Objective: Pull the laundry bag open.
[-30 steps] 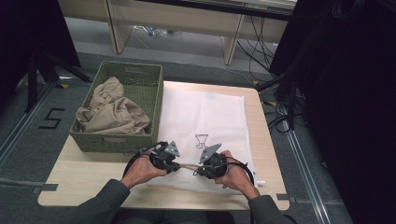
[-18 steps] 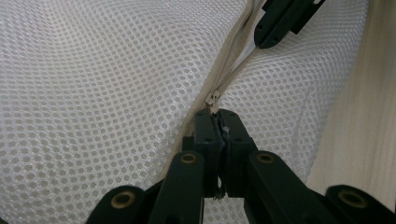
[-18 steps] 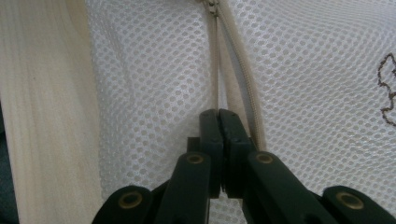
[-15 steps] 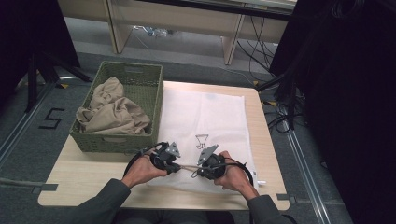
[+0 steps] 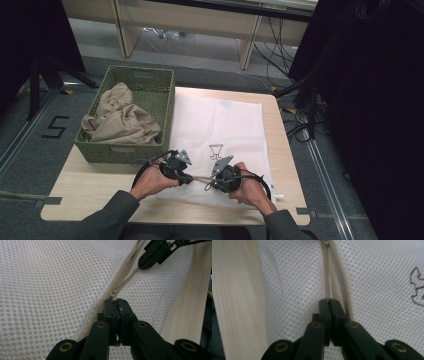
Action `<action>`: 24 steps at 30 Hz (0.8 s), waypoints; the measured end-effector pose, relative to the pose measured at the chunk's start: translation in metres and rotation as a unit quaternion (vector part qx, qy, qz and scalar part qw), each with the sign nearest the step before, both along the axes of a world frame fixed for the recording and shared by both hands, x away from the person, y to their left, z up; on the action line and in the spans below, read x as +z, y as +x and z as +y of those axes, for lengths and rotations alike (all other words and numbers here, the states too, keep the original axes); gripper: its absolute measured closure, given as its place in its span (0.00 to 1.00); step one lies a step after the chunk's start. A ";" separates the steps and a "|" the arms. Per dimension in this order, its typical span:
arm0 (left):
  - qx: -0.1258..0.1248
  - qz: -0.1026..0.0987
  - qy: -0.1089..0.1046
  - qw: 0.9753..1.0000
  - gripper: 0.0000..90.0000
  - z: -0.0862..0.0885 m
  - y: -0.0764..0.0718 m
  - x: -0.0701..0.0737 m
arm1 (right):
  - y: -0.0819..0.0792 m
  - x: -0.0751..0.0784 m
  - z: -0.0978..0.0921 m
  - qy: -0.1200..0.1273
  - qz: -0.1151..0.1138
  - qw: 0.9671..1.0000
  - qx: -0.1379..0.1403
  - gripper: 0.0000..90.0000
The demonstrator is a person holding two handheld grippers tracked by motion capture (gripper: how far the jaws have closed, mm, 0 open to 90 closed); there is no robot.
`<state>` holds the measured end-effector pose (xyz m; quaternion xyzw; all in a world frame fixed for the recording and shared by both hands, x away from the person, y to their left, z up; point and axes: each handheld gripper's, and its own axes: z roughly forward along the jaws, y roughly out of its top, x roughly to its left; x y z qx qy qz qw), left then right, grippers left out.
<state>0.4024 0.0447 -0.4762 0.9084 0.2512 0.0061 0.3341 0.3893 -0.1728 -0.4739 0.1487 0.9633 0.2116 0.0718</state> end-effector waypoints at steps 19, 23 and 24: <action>-0.005 -0.001 0.006 1.000 0.96 -0.008 0.003 0.000 | 0.008 -0.008 0.007 0.018 0.012 1.000 0.004 1.00; -0.011 -0.002 0.011 1.000 0.96 -0.008 0.003 -0.001 | 0.006 -0.005 0.007 0.013 0.015 1.000 -0.001 1.00; -0.012 -0.001 0.012 1.000 0.96 -0.008 0.003 -0.001 | 0.006 -0.005 0.007 0.010 0.012 1.000 0.003 1.00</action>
